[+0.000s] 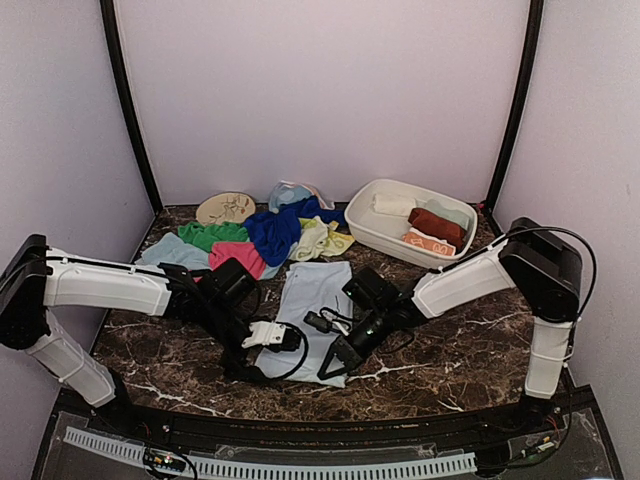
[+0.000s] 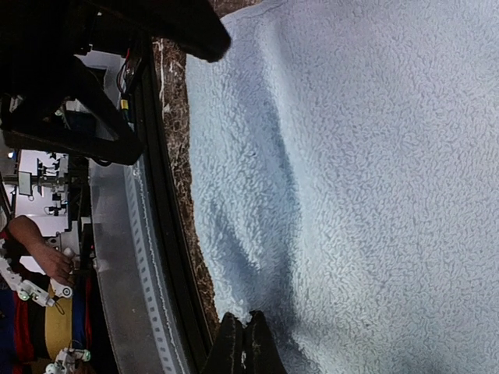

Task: Roll the towels
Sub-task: Roll the towel at the center of the board.

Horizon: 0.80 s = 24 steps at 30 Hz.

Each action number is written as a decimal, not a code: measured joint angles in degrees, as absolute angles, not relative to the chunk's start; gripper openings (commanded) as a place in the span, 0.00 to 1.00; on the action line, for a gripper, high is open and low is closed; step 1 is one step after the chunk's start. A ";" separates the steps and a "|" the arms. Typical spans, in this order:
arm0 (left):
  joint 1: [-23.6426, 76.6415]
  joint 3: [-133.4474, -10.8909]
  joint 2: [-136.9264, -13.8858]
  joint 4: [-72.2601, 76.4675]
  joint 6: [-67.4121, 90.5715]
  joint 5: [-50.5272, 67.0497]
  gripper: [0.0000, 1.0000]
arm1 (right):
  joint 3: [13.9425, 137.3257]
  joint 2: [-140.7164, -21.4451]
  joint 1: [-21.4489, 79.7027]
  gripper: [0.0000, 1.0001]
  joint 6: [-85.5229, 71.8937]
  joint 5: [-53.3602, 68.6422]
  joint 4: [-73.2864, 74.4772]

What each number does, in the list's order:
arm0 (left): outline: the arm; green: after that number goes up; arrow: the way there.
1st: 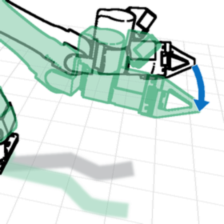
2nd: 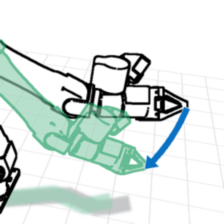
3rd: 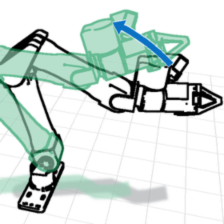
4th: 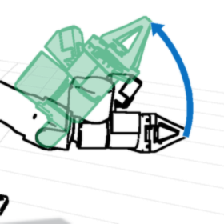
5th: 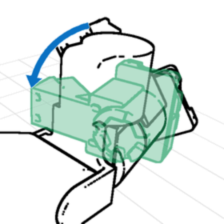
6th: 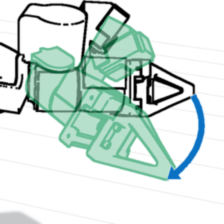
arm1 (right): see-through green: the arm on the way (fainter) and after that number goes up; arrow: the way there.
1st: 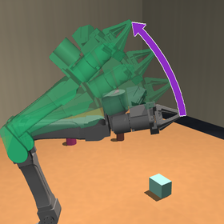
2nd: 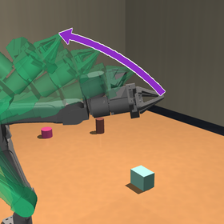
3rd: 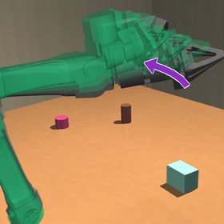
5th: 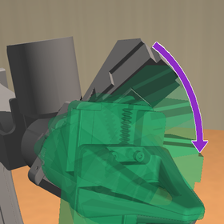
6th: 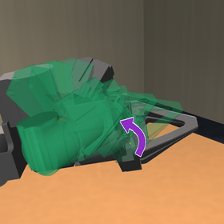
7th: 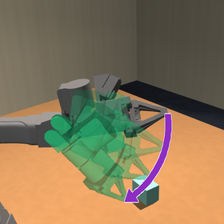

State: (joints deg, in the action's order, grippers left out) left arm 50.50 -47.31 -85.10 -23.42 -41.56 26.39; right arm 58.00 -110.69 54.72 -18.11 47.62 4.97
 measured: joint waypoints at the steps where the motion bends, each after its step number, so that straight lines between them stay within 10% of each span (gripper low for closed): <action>1: 50.61 -47.31 -86.00 -22.37 -41.56 26.02 0.83 | 57.74 -110.69 54.68 0.00 -19.14 48.40 4.10; 17: 51.66 -48.82 -93.49 -20.03 -41.82 24.56 0.44 | 52.03 -111.24 52.69 0.00 -35.16 53.82 -11.84; 24: 51.31 -49.52 -95.50 -19.29 -40.80 23.09 0.10 | 51.42 -111.24 52.27 0.07 -37.65 54.41 -15.77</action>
State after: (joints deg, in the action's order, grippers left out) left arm 51.31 -49.52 -95.50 -19.29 -40.80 23.09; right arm 51.42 -111.24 52.27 -37.65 54.41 -15.77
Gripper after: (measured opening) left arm 0.190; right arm 0.024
